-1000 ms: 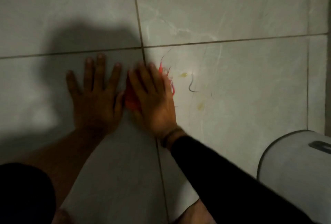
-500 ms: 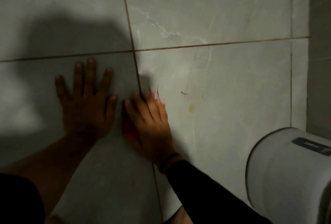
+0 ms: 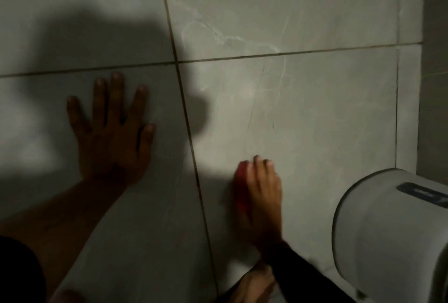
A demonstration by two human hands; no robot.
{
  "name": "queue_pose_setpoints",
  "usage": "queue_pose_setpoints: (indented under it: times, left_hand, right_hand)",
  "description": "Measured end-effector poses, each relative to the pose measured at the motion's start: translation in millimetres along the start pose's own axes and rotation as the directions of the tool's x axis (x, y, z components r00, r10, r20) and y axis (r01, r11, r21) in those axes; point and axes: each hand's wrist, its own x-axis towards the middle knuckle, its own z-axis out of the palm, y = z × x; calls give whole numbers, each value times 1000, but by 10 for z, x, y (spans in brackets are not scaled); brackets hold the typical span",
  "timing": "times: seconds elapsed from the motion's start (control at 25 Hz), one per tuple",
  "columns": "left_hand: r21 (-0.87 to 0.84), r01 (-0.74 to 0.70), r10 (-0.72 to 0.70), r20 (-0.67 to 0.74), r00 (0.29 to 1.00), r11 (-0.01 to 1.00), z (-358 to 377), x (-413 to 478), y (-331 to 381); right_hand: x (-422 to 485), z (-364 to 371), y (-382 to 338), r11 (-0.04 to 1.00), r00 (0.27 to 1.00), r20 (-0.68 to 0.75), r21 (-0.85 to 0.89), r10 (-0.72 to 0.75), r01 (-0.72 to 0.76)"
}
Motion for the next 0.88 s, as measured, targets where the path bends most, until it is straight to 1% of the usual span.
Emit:
queue_pose_setpoints:
  times: [0.04, 0.08, 0.12, 0.16, 0.2, 0.24, 0.32, 0.36, 0.4, 0.44, 0.48, 0.52, 0.56, 0.6, 0.64, 0.68, 0.72, 0.76, 0.8, 0.84, 0.88]
  left_hand:
    - [-1, 1, -1, -2, 1000, 1000, -1, -2, 4]
    - [-3, -2, 2, -7, 1000, 1000, 1, 1, 8]
    - [-1, -8, 8, -14, 1000, 1000, 5, 3, 6]
    - [3, -12, 12, -17, 1000, 1000, 8, 7, -5]
    - [4, -12, 12, -11, 1000, 1000, 13, 19, -14]
    - [0, -11, 11, -5, 1000, 1000, 14, 30, -17]
    - [-2, 1, -1, 3, 1000, 1000, -16, 31, -3]
    - [-4, 8, -8, 4, 1000, 1000, -33, 17, 4]
    - [-2, 7, -7, 7, 1000, 1000, -44, 7, 6]
    - [6, 6, -6, 9, 1000, 1000, -49, -5, 4]
    - [10, 3, -3, 4, 1000, 1000, -49, -3, 14]
    - [9, 0, 0, 0, 1000, 1000, -47, 13, 33]
    - [10, -2, 2, 0, 1000, 1000, -48, 21, 37]
    - [11, -4, 4, 0, 1000, 1000, -49, 29, 40]
    - [9, -6, 6, 1, 1000, 1000, -46, 35, 39]
    - [5, -8, 8, 2, 1000, 1000, -44, 37, 38]
    - [1, -11, 11, 3, 1000, 1000, -48, 38, 41]
    - [-2, -11, 11, 4, 1000, 1000, -62, 36, 41]
    - [-7, -5, 5, 6, 1000, 1000, -79, 35, 38]
    - [-9, 1, -1, 10, 1000, 1000, -93, 30, 35]
    - [-9, 3, -3, 17, 1000, 1000, -105, 19, 36]
  right_hand:
    - [206, -84, 201, 992, 990, -51, 27, 128, -127]
    - [563, -188, 319, 958, 953, -118, 94, 280, -270]
    - [1026, -279, 372, 922, 903, -201, 157, 380, -353]
    - [1472, -353, 373, 918, 884, -254, 172, 391, -357]
    - [1779, -394, 315, 943, 901, -281, 141, 330, -301]
    - [1888, -363, 250, 973, 934, -272, 86, 231, -215]
    - [1567, -225, 185, 1000, 984, -179, 21, 6, -2]
    - [1228, -191, 194, 1000, 992, -119, 2, -31, 31]
    - [895, -199, 273, 1000, 996, -89, 6, -9, 10]
    - [703, -251, 390, 998, 994, -98, 24, 57, -55]
    - [714, -308, 528, 988, 981, -127, 59, 147, -140]
    - [906, -378, 606, 961, 950, -158, 111, 268, -253]
    - [1247, -441, 599, 916, 901, -184, 159, 393, -367]
    - [1652, -494, 506, 881, 853, -225, 180, 470, -438]
    - [2003, -535, 348, 894, 859, -251, 162, 447, -418]
    - [2216, -520, 139, 945, 907, -266, 114, 325, -306]
    - [2259, -440, -57, 989, 953, -264, 44, 149, -142]
    - [2118, -329, -219, 1000, 974, -226, -17, -29, 25]
    - [1824, -210, -321, 989, 980, -134, -49, -147, 142]
    - [1464, -155, -358, 976, 977, -38, -74, -209, 205]
    - [1134, -156, -298, 974, 978, 30, -85, -209, 211]
